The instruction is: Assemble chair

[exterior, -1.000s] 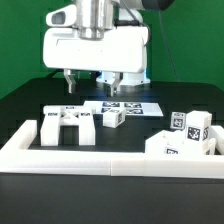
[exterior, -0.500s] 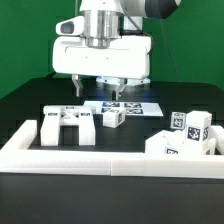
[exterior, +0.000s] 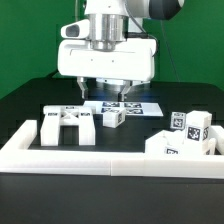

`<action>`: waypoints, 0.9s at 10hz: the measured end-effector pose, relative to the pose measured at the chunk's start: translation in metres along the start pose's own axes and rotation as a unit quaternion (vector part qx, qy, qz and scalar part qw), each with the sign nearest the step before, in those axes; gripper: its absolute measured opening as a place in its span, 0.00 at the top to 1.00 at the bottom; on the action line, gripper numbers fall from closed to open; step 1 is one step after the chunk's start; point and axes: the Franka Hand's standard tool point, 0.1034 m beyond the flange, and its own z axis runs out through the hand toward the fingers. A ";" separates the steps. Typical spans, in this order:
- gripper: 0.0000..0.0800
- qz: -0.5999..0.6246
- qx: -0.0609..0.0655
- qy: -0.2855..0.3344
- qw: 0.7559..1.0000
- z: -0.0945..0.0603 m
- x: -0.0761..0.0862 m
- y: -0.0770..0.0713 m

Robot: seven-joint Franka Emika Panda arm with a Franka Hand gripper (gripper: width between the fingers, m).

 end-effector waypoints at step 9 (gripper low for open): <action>0.19 0.023 0.035 -0.259 0.965 0.002 -0.024 -0.022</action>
Offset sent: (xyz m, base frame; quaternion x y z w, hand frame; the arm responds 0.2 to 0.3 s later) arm -0.0012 0.0276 -0.0037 0.0043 -0.1826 0.0279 0.9828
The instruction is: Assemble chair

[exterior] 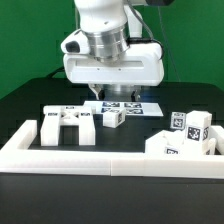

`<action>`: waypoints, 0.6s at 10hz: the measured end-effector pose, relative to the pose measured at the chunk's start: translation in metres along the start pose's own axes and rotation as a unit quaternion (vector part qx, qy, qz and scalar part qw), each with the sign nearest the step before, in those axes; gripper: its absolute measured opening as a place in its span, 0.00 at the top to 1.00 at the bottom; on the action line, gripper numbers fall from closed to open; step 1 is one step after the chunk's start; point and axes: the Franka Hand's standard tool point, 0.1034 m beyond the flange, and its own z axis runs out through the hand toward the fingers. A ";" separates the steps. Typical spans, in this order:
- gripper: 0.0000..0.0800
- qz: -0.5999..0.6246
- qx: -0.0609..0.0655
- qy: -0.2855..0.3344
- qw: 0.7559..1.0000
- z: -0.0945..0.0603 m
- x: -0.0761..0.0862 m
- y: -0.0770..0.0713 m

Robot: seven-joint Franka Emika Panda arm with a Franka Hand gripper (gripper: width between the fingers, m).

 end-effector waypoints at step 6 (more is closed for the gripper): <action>0.19 0.021 -0.002 -0.062 0.998 0.007 0.010 0.018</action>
Offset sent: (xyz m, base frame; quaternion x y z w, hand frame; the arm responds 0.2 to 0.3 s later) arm 0.0000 0.0000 0.0000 0.0000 0.0000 0.0000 1.0000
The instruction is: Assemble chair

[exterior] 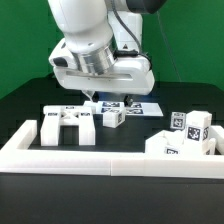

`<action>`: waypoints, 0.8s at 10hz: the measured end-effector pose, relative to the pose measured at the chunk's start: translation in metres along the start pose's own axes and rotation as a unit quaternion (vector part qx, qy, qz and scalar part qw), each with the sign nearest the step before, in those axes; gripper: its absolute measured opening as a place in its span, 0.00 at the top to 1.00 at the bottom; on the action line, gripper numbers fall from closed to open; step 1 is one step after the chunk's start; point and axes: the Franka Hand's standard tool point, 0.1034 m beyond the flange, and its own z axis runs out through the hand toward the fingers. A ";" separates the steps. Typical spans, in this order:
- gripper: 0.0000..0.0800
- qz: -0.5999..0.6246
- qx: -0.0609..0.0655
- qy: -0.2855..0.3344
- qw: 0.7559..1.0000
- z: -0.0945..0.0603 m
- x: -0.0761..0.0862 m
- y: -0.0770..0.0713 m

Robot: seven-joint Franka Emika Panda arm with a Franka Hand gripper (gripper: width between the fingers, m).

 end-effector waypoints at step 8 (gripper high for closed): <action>0.19 0.005 -0.004 -0.113 0.994 0.007 -0.001 -0.002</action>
Offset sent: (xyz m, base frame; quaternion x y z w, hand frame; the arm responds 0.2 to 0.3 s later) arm 0.0028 0.0077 0.0040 -0.0064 -0.0668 0.0039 0.9977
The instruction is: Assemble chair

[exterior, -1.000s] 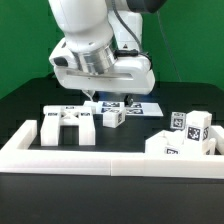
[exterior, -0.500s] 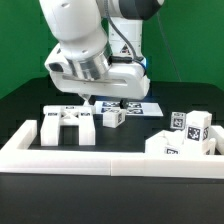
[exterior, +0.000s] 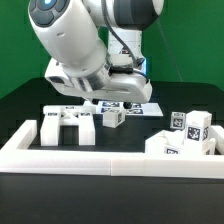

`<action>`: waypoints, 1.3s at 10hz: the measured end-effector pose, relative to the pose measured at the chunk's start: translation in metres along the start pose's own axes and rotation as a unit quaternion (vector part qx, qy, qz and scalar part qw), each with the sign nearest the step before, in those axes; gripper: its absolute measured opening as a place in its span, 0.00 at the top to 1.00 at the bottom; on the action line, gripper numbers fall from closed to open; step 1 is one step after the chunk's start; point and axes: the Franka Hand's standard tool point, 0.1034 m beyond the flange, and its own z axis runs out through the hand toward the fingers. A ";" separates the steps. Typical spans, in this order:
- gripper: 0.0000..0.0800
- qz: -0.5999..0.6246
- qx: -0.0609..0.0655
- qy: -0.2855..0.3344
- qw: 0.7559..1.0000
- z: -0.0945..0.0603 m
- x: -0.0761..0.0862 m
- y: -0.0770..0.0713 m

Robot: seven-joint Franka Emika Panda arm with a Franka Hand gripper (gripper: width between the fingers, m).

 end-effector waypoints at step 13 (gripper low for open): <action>0.19 -0.005 -0.010 0.013 1.000 0.018 0.014 -0.008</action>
Offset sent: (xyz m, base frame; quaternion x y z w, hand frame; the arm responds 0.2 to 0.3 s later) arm -0.0010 0.0044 -0.0135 -0.0046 0.0134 -0.0041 0.9999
